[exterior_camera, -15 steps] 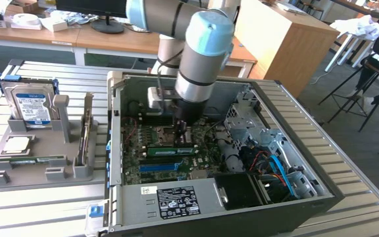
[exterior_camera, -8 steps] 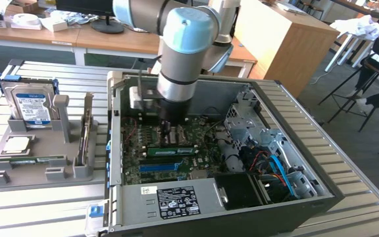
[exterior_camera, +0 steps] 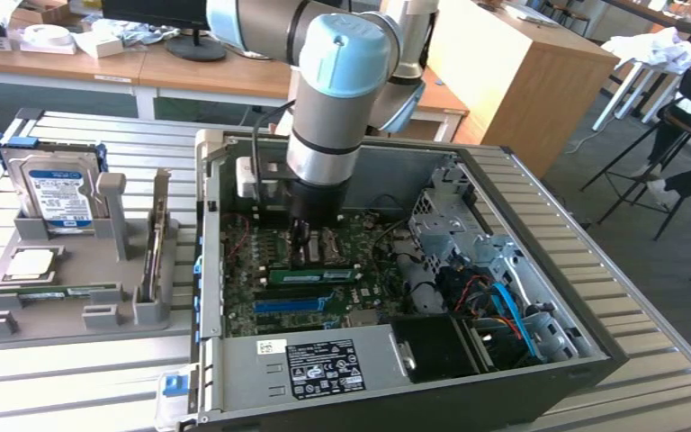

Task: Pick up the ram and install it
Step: 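Press down the ram until it locks into place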

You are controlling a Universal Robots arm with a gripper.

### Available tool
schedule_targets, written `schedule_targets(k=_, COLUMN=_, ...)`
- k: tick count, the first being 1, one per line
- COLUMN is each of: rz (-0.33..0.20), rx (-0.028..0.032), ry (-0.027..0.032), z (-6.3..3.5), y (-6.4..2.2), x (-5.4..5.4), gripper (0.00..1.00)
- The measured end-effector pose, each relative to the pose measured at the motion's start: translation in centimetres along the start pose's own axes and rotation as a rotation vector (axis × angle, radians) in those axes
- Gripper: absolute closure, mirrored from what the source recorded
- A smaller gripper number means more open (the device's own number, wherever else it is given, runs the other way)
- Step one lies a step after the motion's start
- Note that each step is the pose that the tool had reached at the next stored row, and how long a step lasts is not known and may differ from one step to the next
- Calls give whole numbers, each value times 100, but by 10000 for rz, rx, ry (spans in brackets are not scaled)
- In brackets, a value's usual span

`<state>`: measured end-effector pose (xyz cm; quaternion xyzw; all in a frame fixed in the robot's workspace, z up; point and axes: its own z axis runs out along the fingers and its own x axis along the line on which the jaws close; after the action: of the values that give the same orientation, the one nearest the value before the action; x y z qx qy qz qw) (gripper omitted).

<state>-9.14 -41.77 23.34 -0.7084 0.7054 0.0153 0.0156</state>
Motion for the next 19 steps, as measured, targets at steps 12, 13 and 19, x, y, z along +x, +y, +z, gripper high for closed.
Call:
schedule_targets(k=12, rz=0, rx=-34, ry=1, z=48, y=-6, x=2, gripper=90)
schedule_targets(k=13, rz=1, rx=-31, ry=-3, z=55, y=-6, x=2, gripper=90)
schedule_targets(k=19, rz=1, rx=-34, ry=1, z=76, y=-6, x=5, gripper=90)
